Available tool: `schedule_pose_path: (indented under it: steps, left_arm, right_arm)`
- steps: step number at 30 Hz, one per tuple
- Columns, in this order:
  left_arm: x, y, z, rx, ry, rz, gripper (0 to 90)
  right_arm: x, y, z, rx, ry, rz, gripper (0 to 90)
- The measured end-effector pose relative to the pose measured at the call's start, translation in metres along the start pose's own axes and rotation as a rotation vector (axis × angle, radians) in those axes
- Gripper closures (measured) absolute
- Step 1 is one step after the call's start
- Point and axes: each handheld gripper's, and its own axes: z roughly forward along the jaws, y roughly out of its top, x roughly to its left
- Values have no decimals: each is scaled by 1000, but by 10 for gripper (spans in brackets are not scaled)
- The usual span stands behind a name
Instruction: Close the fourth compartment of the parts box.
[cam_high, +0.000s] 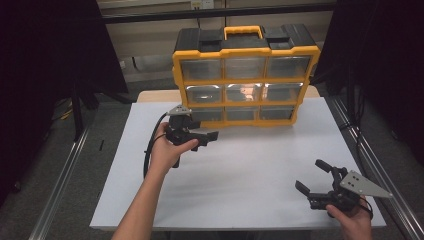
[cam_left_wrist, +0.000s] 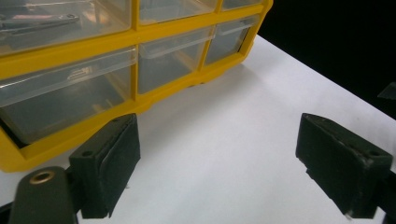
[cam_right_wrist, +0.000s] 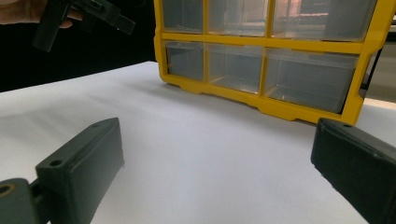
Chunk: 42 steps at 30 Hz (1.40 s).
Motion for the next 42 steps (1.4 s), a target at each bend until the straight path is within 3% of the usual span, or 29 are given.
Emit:
schedule_pose_path:
  steps: [33, 42]
  left_arm:
    - [4, -42, -37, -107, 13, 43, 75]
    - [8, -57, -46, -142, 13, 30, 74]
  right_arm:
    - [1, 0, 0, 5, 3, -4, 22]
    - [2, 0, 1, 7, 0, 8, 22]
